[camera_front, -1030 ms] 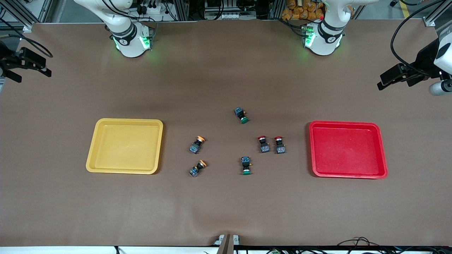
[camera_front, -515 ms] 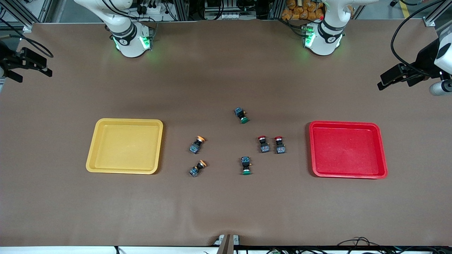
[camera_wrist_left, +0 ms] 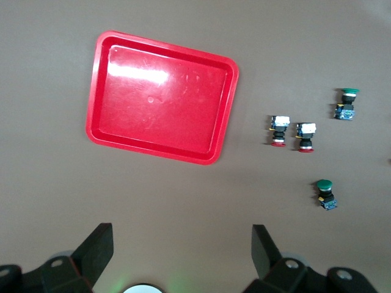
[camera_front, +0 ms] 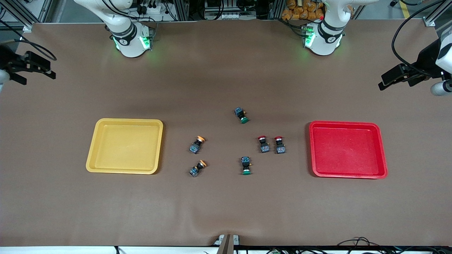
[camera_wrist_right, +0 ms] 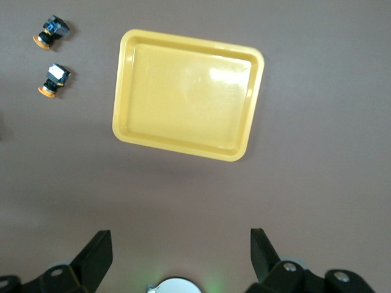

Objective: Place red and yellow buttons in trays

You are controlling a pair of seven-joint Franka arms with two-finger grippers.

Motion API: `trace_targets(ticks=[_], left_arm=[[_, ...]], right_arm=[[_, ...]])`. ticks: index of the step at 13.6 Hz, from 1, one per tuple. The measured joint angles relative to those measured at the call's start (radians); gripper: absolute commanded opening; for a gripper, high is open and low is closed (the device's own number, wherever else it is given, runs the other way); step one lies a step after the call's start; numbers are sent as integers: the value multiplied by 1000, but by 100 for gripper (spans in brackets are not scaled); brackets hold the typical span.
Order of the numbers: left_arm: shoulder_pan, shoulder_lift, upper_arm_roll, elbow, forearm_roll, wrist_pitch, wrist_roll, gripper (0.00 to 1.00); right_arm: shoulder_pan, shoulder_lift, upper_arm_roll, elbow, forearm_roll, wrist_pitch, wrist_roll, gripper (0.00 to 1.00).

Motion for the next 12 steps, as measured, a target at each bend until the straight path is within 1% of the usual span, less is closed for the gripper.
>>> trace_targets(ticks=[6, 9, 12], left_arm=[[7, 9, 2, 0, 10, 0, 0, 100], [8, 48, 3, -1, 23, 1, 2, 100], [4, 103, 2, -1, 24, 2, 21, 100]], right_arm=[[161, 77, 9, 2, 5, 13, 195, 100], [246, 125, 9, 3, 11, 60, 321, 100], [374, 187, 11, 3, 11, 140, 491, 100]])
